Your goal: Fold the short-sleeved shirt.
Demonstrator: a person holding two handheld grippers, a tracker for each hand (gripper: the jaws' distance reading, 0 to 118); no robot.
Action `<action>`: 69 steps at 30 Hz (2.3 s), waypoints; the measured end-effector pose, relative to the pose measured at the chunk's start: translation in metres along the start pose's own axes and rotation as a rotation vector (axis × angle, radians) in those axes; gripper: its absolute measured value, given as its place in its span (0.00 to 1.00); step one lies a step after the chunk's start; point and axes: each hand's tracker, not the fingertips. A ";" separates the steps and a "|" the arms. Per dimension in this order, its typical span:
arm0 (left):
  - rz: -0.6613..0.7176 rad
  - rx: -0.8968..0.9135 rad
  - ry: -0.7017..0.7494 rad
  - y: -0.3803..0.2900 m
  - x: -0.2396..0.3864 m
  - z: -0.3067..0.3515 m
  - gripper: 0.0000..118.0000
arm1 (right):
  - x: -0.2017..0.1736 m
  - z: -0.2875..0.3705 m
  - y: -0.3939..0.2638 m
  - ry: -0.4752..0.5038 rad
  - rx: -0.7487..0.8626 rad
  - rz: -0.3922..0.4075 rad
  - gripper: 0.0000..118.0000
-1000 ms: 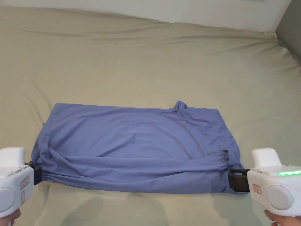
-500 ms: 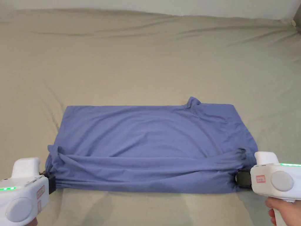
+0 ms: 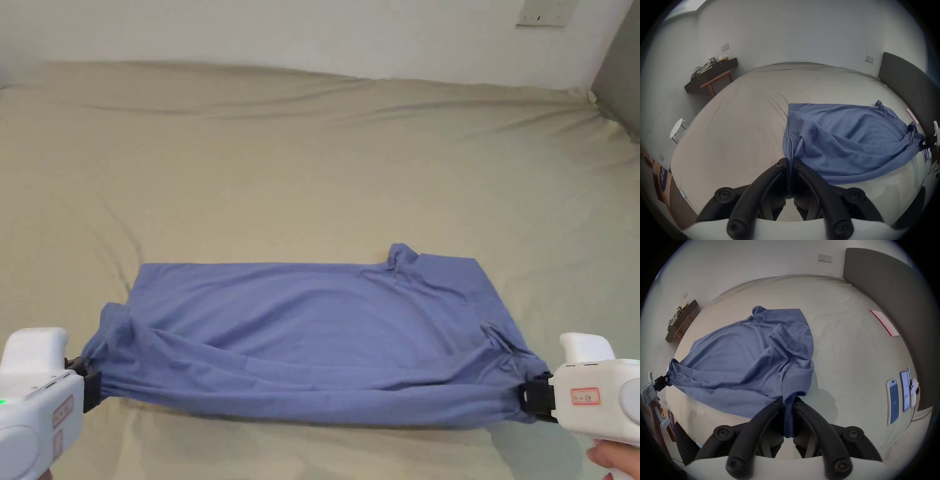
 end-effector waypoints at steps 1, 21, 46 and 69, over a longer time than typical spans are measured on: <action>-0.005 -0.002 0.002 -0.003 -0.003 0.005 0.04 | -0.001 0.008 -0.006 -0.007 -0.001 0.011 0.09; -0.036 -0.310 -0.022 -0.108 -0.020 -0.014 0.32 | -0.002 -0.036 -0.107 -0.153 -0.161 0.027 0.66; -0.044 0.673 -0.039 0.078 0.068 0.172 0.85 | -0.177 0.189 -0.013 -0.145 0.932 0.371 0.70; -0.164 0.176 -0.114 0.037 0.072 -0.020 0.01 | -0.142 0.080 0.008 -0.131 0.702 0.341 0.02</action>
